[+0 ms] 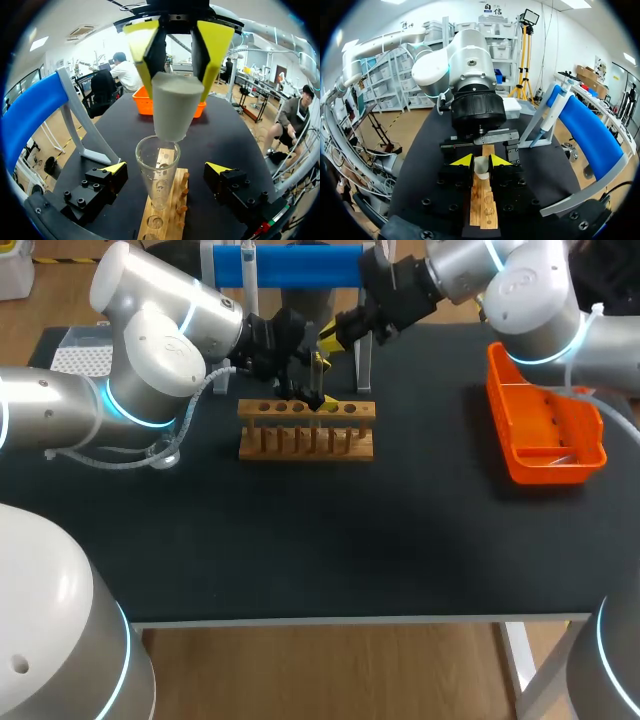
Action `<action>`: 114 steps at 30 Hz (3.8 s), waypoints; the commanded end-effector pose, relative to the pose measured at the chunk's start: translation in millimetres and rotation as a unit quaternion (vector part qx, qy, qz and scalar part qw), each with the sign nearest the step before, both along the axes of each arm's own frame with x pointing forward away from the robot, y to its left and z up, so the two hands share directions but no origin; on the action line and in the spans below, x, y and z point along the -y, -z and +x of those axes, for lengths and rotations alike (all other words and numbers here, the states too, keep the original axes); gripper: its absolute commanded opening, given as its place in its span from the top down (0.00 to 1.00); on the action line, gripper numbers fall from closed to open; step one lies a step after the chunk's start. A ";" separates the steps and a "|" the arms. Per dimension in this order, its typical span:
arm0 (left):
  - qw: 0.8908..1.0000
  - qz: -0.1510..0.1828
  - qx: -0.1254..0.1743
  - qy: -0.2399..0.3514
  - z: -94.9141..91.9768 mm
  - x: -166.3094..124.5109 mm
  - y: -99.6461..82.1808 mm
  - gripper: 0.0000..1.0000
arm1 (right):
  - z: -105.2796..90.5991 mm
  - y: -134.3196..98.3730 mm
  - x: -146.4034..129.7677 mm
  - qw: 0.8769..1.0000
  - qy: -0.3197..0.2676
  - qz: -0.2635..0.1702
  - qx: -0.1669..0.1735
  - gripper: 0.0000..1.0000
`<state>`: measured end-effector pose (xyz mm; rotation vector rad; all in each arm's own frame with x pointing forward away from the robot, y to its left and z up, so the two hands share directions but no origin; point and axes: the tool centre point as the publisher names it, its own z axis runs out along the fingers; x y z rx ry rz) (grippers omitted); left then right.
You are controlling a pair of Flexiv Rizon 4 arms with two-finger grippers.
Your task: Invert the test tube, pick up the pipette, mount the tip to pipette, aspirate from beaker and dispense into the tube, eject the tip, return the pipette, and cap with the stopper.
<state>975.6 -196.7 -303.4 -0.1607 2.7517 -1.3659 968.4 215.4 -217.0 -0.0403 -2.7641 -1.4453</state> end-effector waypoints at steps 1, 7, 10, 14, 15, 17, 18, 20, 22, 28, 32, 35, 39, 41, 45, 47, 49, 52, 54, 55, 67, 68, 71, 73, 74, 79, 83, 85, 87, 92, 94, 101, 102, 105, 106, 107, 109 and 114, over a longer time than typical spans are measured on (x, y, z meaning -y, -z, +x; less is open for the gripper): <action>1.000 -0.001 0.000 0.000 -0.1 -0.2 0.7 0.00 | 1.8 1.1 -0.2 1.000 -0.001 0.000 -0.001 1.00; 1.000 -0.001 0.000 0.000 -0.1 -0.2 0.7 0.00 | 1.7 2.8 0.8 1.000 -0.001 -0.001 0.000 1.00; 1.000 -0.001 0.000 0.000 -0.1 -0.2 0.7 0.00 | 1.3 3.4 0.8 1.000 -0.001 -0.002 0.000 1.00; 1.000 -0.001 0.000 0.000 -0.1 -0.2 0.7 0.00 | 1.0 1.6 0.3 1.000 -0.001 0.000 0.001 1.00; 1.000 -0.001 0.000 0.000 -0.1 -0.2 0.7 0.00 | 1.0 0.7 0.1 1.000 -0.001 0.000 0.002 1.00; 1.000 -0.001 0.000 0.000 -0.1 -0.2 0.7 0.00 | 1.2 -1.1 -0.2 1.000 -0.001 0.002 0.003 1.00; 1.000 -0.001 0.000 0.000 -0.1 -0.2 0.7 0.00 | 1.4 -2.0 -0.4 1.000 -0.001 0.002 0.003 1.00; 1.000 -0.001 0.000 0.000 -0.1 -0.2 0.7 0.00 | 1.9 -3.4 -0.9 1.000 -0.001 0.003 0.004 1.00; 1.000 -0.001 0.000 0.000 -0.1 -0.2 0.7 0.00 | 2.2 -4.2 -1.1 1.000 -0.001 0.004 0.005 1.00; 1.000 -0.001 0.000 0.000 -0.1 -0.2 0.7 0.00 | 2.0 -4.6 -1.9 1.000 -0.002 0.003 0.006 1.00; 1.000 -0.001 0.000 0.000 -0.1 -0.2 0.7 0.00 | 1.3 -3.8 -3.6 1.000 -0.003 0.003 0.006 1.00; 1.000 -0.001 0.000 0.000 -0.1 -0.2 0.7 0.00 | 0.8 -3.3 -4.6 1.000 -0.004 0.003 0.005 1.00; 1.000 -0.001 0.000 0.000 -0.1 -0.2 0.7 0.00 | 0.8 -1.1 -5.4 1.000 -0.005 0.001 0.004 1.00; 1.000 -0.001 0.000 0.000 -0.1 -0.2 0.7 0.00 | 0.8 0.0 -5.4 1.000 -0.005 0.000 0.004 1.00; 1.000 -0.001 0.000 0.000 -0.1 -0.2 0.7 0.00 | -0.4 2.4 -5.8 1.000 -0.005 -0.002 0.003 1.00; 1.000 -0.001 0.000 0.000 -0.1 -0.2 0.7 0.00 | -1.2 3.8 -5.9 1.000 -0.006 -0.004 0.002 1.00; 1.000 -0.001 0.000 0.000 -0.1 -0.2 0.7 0.00 | -1.6 4.9 -5.8 1.000 -0.006 -0.005 0.002 1.00; 1.000 -0.001 0.000 0.000 -0.1 -0.2 0.7 0.00 | -1.8 5.3 -5.8 1.000 -0.007 -0.006 0.001 1.00; 1.000 -0.001 0.000 0.000 -0.1 -0.2 0.7 0.00 | -1.7 5.1 -6.0 1.000 -0.006 -0.005 0.002 1.00; 1.000 -0.001 0.000 0.000 -0.1 -0.2 0.7 0.00 | -1.3 3.8 -6.3 1.000 -0.006 -0.005 0.002 1.00; 1.000 -0.001 0.000 0.000 -0.1 -0.2 0.7 0.00 | 1.8 -2.6 -8.4 1.000 -0.006 -0.001 0.008 1.00; 1.000 -0.001 0.000 0.000 -0.1 -0.2 0.7 0.00 | 1.9 -2.6 -8.6 1.000 -0.006 -0.001 0.008 1.00; 1.000 -0.001 0.000 0.000 -0.1 -0.2 0.7 0.00 | 3.0 -1.5 -9.3 1.000 -0.006 -0.003 0.008 1.00; 1.000 -0.001 0.000 0.000 -0.1 -0.2 0.7 0.00 | 3.8 -0.7 -9.7 1.000 -0.005 -0.004 0.008 1.00; 1.000 -0.001 0.000 0.000 -0.1 -0.2 0.7 0.00 | 3.9 -0.6 -9.8 1.000 -0.005 -0.004 0.008 1.00; 1.000 -0.001 0.000 0.000 -0.1 -0.2 0.7 0.00 | 4.7 0.9 -10.7 1.000 -0.005 -0.005 0.007 1.00; 1.000 -0.001 0.000 0.000 -0.1 -0.2 0.7 0.00 | 4.0 3.1 -11.1 1.000 -0.005 -0.006 0.006 1.00; 1.000 -0.001 0.000 0.000 -0.1 -0.2 0.7 0.00 | 3.5 4.3 -11.1 1.000 -0.006 -0.007 0.005 1.00; 1.000 -0.001 0.000 0.000 -0.1 -0.2 0.7 0.00 | 3.3 5.3 -11.0 1.000 -0.006 -0.008 0.004 1.00; 1.000 -0.001 0.000 0.000 -0.1 -0.2 0.7 0.00 | 3.3 5.9 -10.8 1.000 -0.005 -0.008 0.003 1.00; 1.000 -0.001 0.000 0.000 -0.1 -0.2 0.7 0.00 | 4.0 4.0 -10.8 1.000 -0.005 -0.007 0.004 1.00; 1.000 -0.001 0.000 0.000 -0.1 -0.2 0.7 0.00 | 5.1 3.8 -9.3 1.000 -0.004 -0.006 0.005 1.00; 1.000 -0.001 0.000 0.000 -0.1 -0.2 0.7 0.00 | 5.2 4.6 -9.1 1.000 -0.003 -0.006 0.005 1.00; 1.000 -0.001 0.000 0.000 -0.1 -0.2 0.7 0.00 | 5.7 4.9 -9.1 1.000 -0.001 -0.005 0.005 1.00; 1.000 -0.001 0.000 0.000 -0.1 -0.2 0.7 0.00 | 5.9 4.1 -9.5 1.000 0.000 -0.004 0.005 1.00; 1.000 -0.001 0.000 0.000 -0.1 -0.2 0.7 0.00 | 5.9 3.3 -10.0 1.000 0.000 -0.003 0.005 1.00; 1.000 -0.001 0.000 0.000 -0.1 -0.2 0.7 0.00 | 5.9 2.3 -10.3 1.000 0.000 -0.002 0.006 1.00; 1.000 -0.001 0.000 0.000 -0.1 -0.2 0.7 0.00 | 6.0 1.2 -10.7 1.000 -0.001 0.001 0.007 1.00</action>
